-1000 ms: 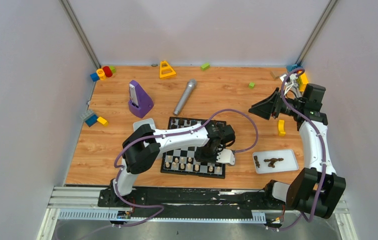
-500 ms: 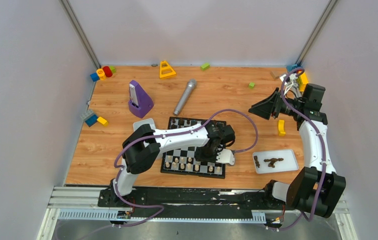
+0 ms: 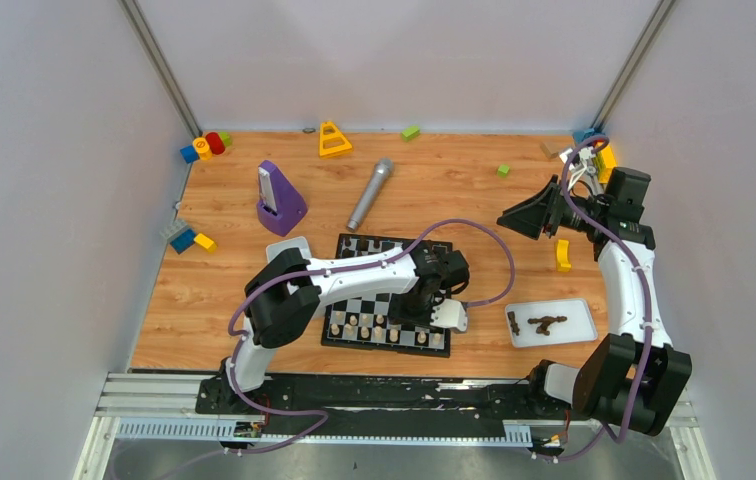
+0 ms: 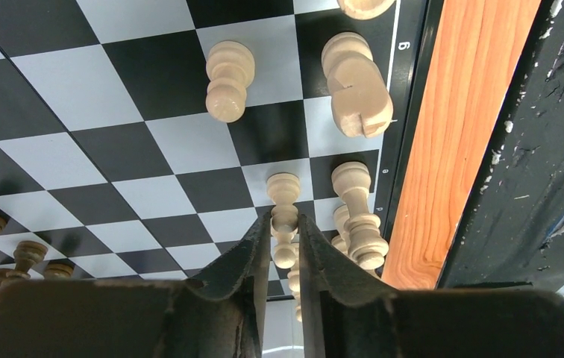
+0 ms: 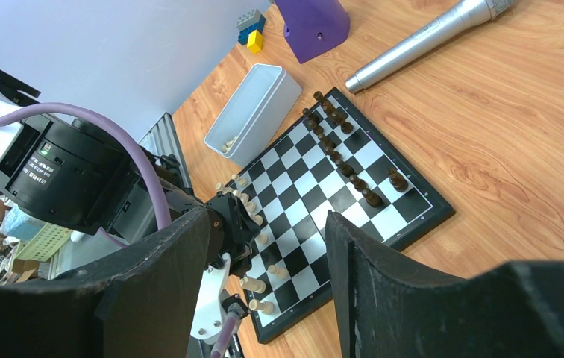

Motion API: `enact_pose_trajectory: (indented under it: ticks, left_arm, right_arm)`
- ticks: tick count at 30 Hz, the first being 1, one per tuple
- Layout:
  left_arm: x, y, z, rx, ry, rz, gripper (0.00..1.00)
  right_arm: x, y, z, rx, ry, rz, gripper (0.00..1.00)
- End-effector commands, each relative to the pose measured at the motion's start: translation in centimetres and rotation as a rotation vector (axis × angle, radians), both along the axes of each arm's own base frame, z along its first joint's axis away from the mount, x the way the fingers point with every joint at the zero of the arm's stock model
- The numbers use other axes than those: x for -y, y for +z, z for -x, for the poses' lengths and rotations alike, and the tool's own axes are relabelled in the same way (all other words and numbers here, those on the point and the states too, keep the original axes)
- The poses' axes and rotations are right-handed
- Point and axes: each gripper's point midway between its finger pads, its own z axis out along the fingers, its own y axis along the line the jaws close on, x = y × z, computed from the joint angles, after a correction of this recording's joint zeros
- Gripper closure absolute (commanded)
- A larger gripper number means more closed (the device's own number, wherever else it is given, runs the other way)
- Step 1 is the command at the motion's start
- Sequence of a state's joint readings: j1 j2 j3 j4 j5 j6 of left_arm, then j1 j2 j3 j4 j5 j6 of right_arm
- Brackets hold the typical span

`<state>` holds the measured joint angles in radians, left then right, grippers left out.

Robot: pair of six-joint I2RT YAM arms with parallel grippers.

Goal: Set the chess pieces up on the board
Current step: Place the chess piece on the chessboard, then adjust the storage box at the center of the board.

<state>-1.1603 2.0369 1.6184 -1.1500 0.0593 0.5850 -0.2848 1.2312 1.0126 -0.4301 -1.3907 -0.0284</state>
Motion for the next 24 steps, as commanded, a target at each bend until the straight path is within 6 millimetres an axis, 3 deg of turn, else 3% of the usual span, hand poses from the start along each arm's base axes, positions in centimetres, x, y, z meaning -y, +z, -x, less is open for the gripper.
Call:
enact_pose_trajectory:
  ticks: [1, 8, 13, 16, 18, 21, 24]
  left_arm:
    - [0.8, 1.3, 0.1, 0.012, -0.013, 0.043, 0.70]
    - [1.8, 2.6, -0.9, 0.064, 0.003, 0.098, 0.61]
    - [1.2, 4.5, -2.1, 0.097, 0.033, 0.137, 0.59]
    - [0.1, 5.8, -2.9, 0.112, 0.070, 0.165, 0.58]
    - [-0.9, 8.5, -3.6, 0.147, 0.100, 0.237, 0.58]
    - [-2.6, 10.7, -5.0, 0.178, 0.165, 0.312, 0.55]
    - [-5.2, 13.3, -6.4, 0.211, 0.257, 0.432, 0.46]
  right_arm:
    - [0.0, 0.3, 0.2, 0.032, 0.028, -0.008, 0.41]
    - [0.0, 0.2, 0.2, 0.029, 0.028, -0.009, 0.41]
    - [0.0, 0.2, 0.2, 0.030, 0.029, -0.009, 0.41]
    - [0.0, 0.1, 0.1, 0.029, 0.028, -0.009, 0.41]
    - [0.0, 0.1, 0.1, 0.029, 0.030, -0.009, 0.41]
    - [0.0, -0.1, 0.0, 0.023, 0.026, -0.008, 0.41]
    - [0.1, -0.3, -0.2, 0.013, 0.021, -0.007, 0.41]
